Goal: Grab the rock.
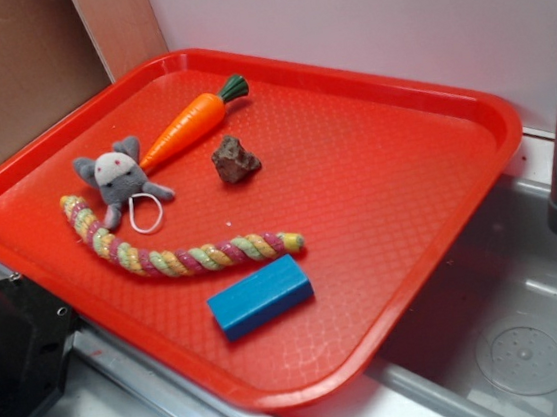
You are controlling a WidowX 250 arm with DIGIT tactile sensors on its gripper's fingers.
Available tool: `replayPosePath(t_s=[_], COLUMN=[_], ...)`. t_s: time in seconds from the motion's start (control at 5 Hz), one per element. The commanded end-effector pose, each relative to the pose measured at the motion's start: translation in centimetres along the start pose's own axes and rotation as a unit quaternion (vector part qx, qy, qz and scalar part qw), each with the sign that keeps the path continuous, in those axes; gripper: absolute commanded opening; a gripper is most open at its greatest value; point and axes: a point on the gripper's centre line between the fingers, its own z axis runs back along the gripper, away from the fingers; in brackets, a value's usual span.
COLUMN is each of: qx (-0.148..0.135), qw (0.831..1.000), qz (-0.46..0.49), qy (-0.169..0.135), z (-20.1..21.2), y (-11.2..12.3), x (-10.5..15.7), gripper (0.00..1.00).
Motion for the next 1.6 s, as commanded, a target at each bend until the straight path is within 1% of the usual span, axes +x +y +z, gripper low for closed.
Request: replayPosePath(t_s=[0.0, 0.2, 0.4, 0.6, 0.8, 1.2, 1.4], qx=[-0.009, -0.006, -0.013, -0.023, -0.036, 0.004, 0.022], qw=[0.995, 0.989, 0.98, 0.973, 0.962, 0.962, 0.959], qz=[-0.094, -0.139, -0.193, -0.229, -0.27, -0.272, -0.281], qy=[-0.035, -0.047, -0.04, -0.03, -0.022, 0.018, 0.033], z=[-3.3, -6.0, -9.1, -12.0, -14.6, -18.7, -20.3], y=[0.9, 1.1, 0.9, 0.5, 0.0, -0.2, -0.3], x=[3.5, 5.7, 7.8, 8.8, 9.6, 10.3, 10.3], gripper=[1.0, 1.0, 1.0, 1.0, 1.0, 1.0, 1.0])
